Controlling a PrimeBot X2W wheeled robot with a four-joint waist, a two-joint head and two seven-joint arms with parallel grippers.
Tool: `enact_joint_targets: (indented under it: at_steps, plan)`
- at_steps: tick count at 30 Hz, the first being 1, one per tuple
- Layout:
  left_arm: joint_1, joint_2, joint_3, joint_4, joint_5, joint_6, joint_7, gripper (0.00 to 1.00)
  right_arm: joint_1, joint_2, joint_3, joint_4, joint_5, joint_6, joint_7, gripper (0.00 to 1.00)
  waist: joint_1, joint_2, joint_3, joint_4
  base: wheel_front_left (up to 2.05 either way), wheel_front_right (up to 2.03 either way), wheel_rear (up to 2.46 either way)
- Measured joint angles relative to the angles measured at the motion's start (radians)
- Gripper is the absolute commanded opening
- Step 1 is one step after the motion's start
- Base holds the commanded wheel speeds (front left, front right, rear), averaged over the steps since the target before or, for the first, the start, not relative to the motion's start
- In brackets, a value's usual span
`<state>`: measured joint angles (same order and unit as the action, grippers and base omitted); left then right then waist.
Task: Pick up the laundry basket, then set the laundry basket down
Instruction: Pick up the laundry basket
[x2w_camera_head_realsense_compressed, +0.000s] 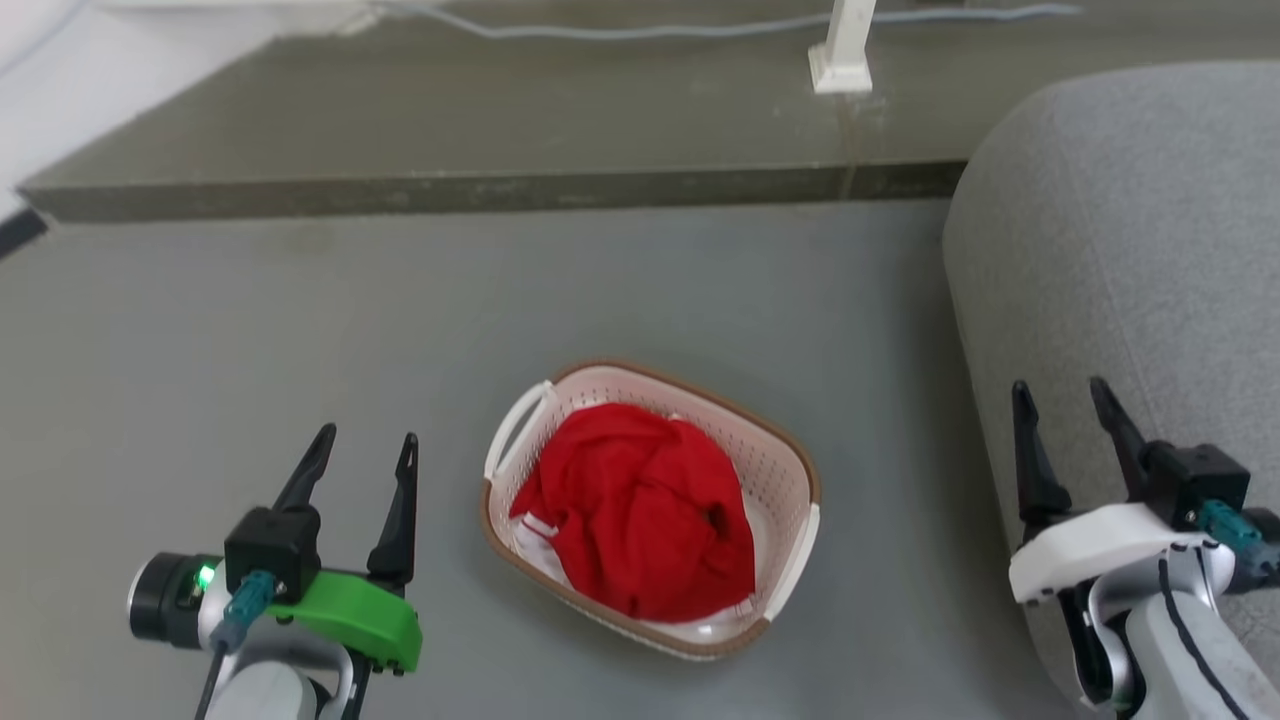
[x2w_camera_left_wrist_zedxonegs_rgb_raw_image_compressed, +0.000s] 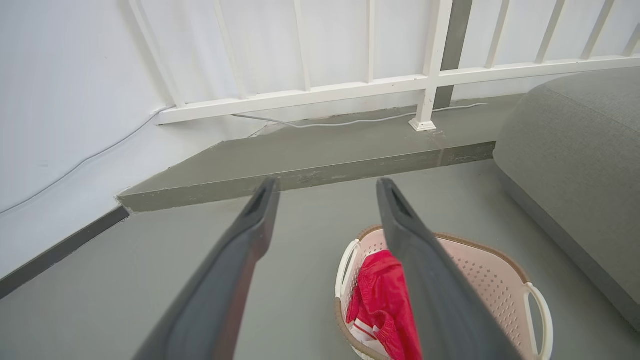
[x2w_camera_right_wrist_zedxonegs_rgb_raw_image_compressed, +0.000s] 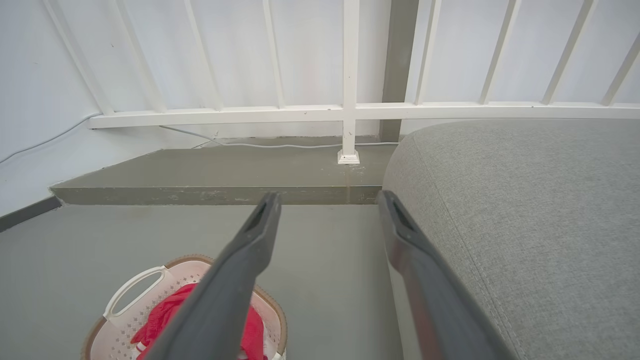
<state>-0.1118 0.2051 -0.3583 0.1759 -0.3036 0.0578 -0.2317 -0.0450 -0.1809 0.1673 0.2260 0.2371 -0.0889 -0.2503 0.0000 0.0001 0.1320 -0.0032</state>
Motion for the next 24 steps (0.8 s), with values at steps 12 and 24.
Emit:
enact_joint_targets:
  at_steps: [12, 24]
  plan:
    - [-0.088, 0.002, -0.006, 0.001, -0.001, -0.032, 0.037, 1.0, -0.068, 0.007, -0.017, -0.037, 0.0, -0.002, -0.002, 1.0, 0.0, 0.0, 0.152, -0.009, 0.0, 0.0, 0.0]
    - [-0.224, 0.003, -0.016, 0.056, -0.012, -0.074, 0.095, 1.0, -0.148, 0.023, 0.002, -0.063, -0.004, -0.002, -0.002, 1.0, 0.0, 0.0, 0.32, -0.025, 0.0, 0.0, 0.0]
